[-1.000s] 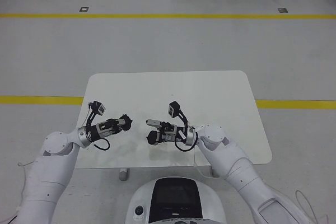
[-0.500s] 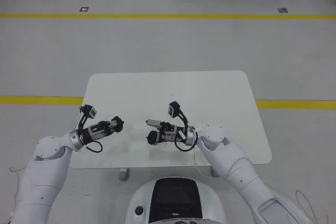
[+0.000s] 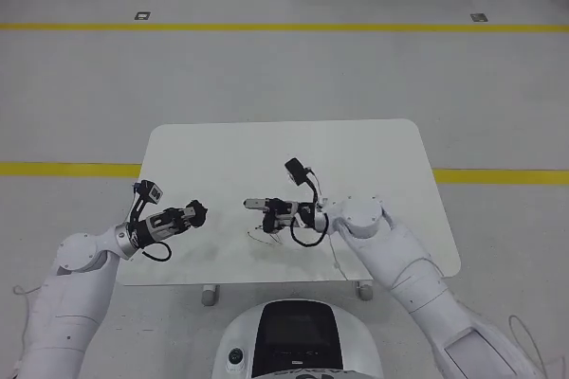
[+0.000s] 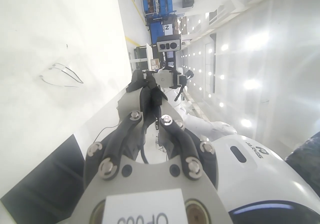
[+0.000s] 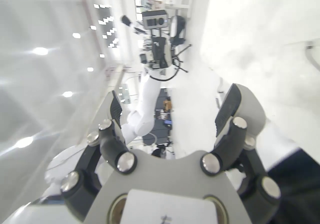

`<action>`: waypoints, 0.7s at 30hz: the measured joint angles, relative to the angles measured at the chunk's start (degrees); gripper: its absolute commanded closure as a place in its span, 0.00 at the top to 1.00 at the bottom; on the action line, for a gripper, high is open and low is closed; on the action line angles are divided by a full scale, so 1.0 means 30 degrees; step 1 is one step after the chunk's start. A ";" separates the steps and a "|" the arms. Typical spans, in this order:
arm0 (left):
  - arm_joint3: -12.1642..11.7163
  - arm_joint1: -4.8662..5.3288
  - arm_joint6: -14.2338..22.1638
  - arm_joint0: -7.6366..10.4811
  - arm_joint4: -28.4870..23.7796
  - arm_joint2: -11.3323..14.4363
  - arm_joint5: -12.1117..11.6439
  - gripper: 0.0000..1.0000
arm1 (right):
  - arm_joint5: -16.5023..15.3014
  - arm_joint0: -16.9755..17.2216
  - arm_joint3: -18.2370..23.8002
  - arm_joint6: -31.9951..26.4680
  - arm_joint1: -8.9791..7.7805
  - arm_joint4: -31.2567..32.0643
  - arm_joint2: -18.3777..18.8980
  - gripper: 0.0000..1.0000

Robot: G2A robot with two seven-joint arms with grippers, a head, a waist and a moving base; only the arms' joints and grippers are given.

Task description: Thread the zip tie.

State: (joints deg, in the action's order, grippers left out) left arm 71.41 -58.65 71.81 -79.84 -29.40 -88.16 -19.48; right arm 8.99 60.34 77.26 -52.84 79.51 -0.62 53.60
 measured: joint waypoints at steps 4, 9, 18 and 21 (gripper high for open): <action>0.0000 0.0000 0.0000 0.0000 0.0000 0.0000 0.0000 0.00 | 0.3343 -0.1204 0.0965 -0.1725 -0.0187 0.4242 -0.1300 1.00; 0.0000 0.0000 0.0000 0.0000 0.0000 0.0000 0.0000 0.00 | 0.3403 -0.2738 0.0890 -0.4061 0.0116 1.0144 -0.4459 1.00; 0.0000 0.0000 0.0000 0.0000 0.0000 0.0000 0.0000 0.00 | 0.3360 -0.2607 0.0969 -0.4039 0.0142 0.8841 -0.4399 1.00; 0.0000 0.0000 0.0000 0.0000 0.0000 0.0000 0.0000 0.00 | 0.3229 -0.2830 0.1120 -0.3924 0.0147 0.9778 -0.4776 1.00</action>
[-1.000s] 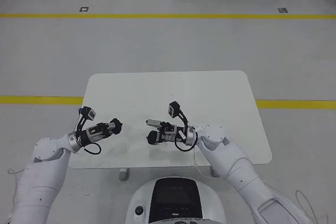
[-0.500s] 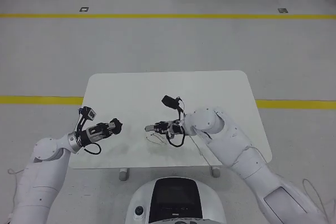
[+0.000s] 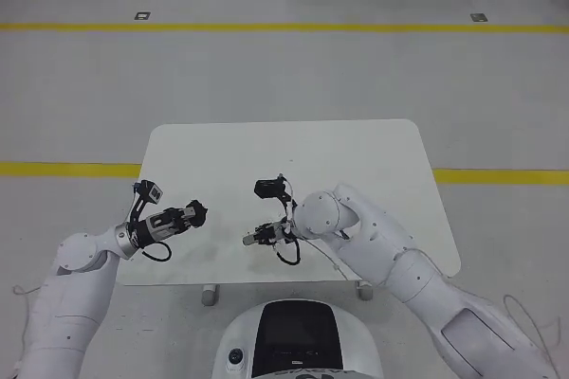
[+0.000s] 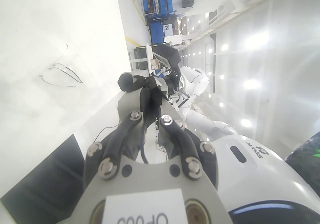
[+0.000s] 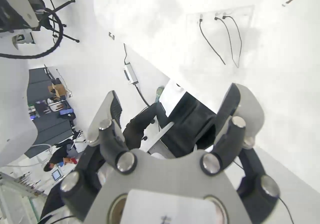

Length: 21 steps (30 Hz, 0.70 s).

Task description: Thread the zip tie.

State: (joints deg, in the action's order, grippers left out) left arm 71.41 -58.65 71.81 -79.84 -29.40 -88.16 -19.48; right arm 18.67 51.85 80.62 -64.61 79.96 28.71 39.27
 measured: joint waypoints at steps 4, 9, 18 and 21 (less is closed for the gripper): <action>0.0000 0.0000 0.0000 0.0000 0.0000 0.0000 0.0000 0.00 | -0.0621 -0.1849 -0.0469 -0.1714 0.0328 0.1507 -0.1091 1.00; 0.0000 0.0000 0.0000 0.0000 0.0000 0.0000 0.0000 0.00 | -0.2030 -0.4941 -0.2799 -0.3380 0.1555 0.1589 -0.3117 1.00; 0.0000 0.0000 0.0000 0.0000 0.0000 0.0000 0.0000 0.00 | -0.3308 -0.7895 -0.9219 -0.3493 0.4811 0.1000 -0.6708 1.00; 0.0000 0.0000 0.0000 0.0000 0.0000 0.0000 0.0000 0.00 | -0.4423 -0.8016 -1.0676 -0.3212 0.5595 0.0551 -0.7184 1.00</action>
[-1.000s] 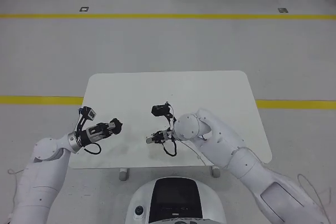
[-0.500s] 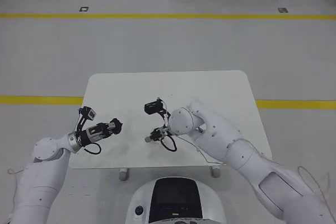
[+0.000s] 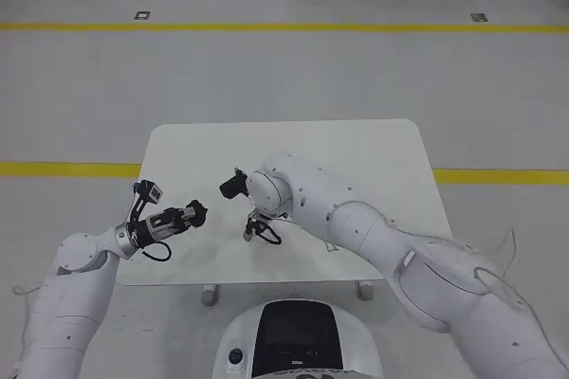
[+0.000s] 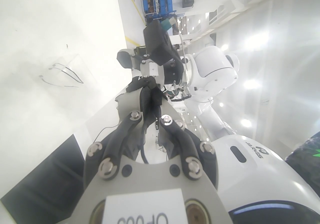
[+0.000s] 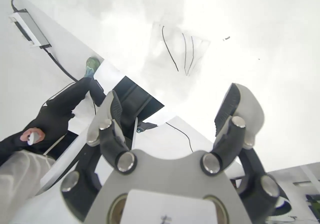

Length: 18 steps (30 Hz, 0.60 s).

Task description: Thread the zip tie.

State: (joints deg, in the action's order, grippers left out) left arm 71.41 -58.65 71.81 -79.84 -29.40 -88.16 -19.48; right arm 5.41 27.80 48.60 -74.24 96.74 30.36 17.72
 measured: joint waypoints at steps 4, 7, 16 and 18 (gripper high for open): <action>0.0000 0.0000 0.0000 0.0000 0.0000 0.0000 0.0000 0.00 | -0.0016 -0.0006 0.0021 0.0005 -0.0004 -0.0016 0.0014 1.00; 0.0000 0.0000 0.0000 0.0000 0.0000 0.0000 0.0000 0.00 | -0.0016 0.0009 0.0035 0.0016 -0.0009 0.0003 0.0014 1.00; 0.0000 0.0000 0.0000 0.0000 0.0000 0.0000 0.0000 0.00 | -0.1637 0.0653 -0.0186 0.1046 0.0114 0.1095 -0.0332 1.00; 0.0000 0.0000 0.0000 0.0000 0.0000 0.0000 0.0000 0.00 | -0.1605 0.0652 -0.0187 0.1022 0.0113 0.1083 -0.0323 1.00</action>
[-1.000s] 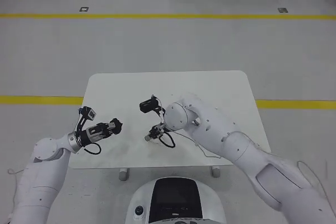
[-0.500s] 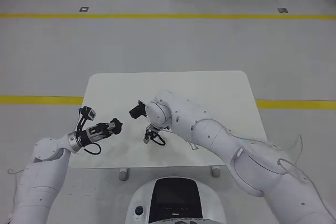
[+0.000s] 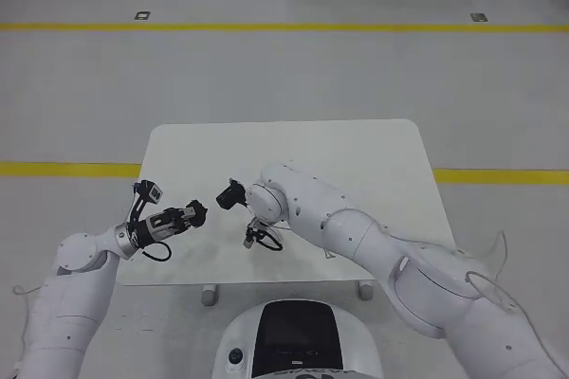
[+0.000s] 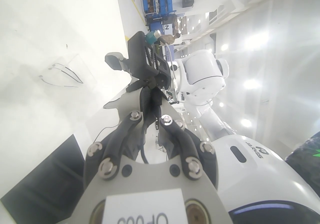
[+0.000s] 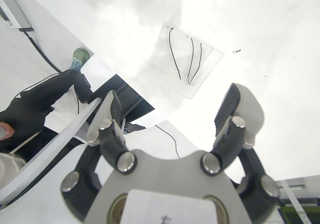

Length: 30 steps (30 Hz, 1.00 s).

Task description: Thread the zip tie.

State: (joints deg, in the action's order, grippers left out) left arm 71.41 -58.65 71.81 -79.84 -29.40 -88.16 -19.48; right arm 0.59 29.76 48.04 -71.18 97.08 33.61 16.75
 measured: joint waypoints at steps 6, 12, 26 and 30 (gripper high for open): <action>0.0000 0.0000 0.0000 0.0000 0.0000 0.0000 0.0000 0.00 | -0.0019 0.0302 0.0341 0.0756 -0.0087 0.0726 0.0080 1.00; 0.0000 0.0000 0.0000 0.0000 0.0000 0.0000 0.0000 0.00 | -0.0627 0.0546 0.0841 0.0446 -0.0218 0.1135 0.0356 0.38; 0.0000 0.0000 0.0000 0.0000 0.0000 0.0000 0.0000 0.00 | -0.1522 0.1382 0.0418 0.1153 -0.0327 0.1534 0.1077 0.00; 0.0000 0.0000 0.0000 0.0000 0.0000 0.0000 0.0000 0.00 | -0.2230 0.1604 -0.0039 0.1466 -0.0137 0.1766 0.0925 0.00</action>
State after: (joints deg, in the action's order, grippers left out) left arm 71.41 -58.65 71.81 -79.84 -29.40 -88.16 -19.48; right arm -6.10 34.57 47.92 -66.78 96.67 38.91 19.52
